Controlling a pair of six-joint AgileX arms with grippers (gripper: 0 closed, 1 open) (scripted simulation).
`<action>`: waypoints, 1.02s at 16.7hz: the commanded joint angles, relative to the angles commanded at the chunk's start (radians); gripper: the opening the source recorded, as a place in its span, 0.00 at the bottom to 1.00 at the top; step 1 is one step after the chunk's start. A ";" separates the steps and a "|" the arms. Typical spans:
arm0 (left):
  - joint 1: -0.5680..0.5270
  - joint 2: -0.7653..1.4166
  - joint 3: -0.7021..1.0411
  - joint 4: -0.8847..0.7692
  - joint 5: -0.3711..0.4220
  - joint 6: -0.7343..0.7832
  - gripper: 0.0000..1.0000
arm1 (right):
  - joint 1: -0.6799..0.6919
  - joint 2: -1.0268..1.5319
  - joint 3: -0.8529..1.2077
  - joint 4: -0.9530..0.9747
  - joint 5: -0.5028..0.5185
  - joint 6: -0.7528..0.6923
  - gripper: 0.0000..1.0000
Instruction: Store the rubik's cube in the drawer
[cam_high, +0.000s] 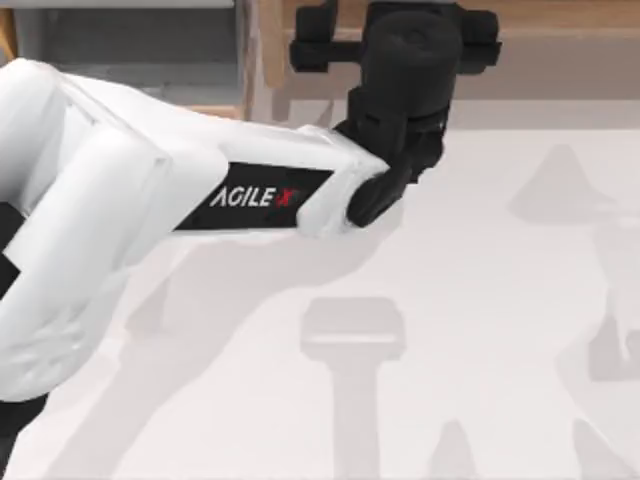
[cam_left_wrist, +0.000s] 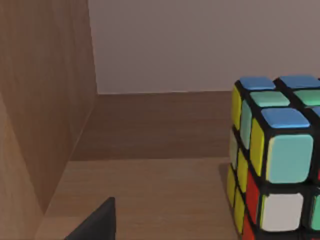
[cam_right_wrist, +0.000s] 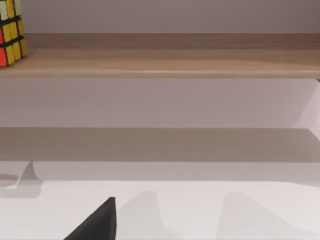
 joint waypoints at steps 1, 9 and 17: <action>-0.018 0.053 0.039 0.020 -0.019 -0.002 1.00 | 0.000 0.000 0.000 0.000 0.000 0.000 1.00; -0.054 0.157 0.123 0.062 -0.057 -0.006 1.00 | 0.000 0.000 0.000 0.000 0.000 0.000 1.00; -0.012 0.247 0.293 -0.021 -0.014 -0.008 1.00 | 0.000 0.000 0.000 0.000 0.000 0.000 1.00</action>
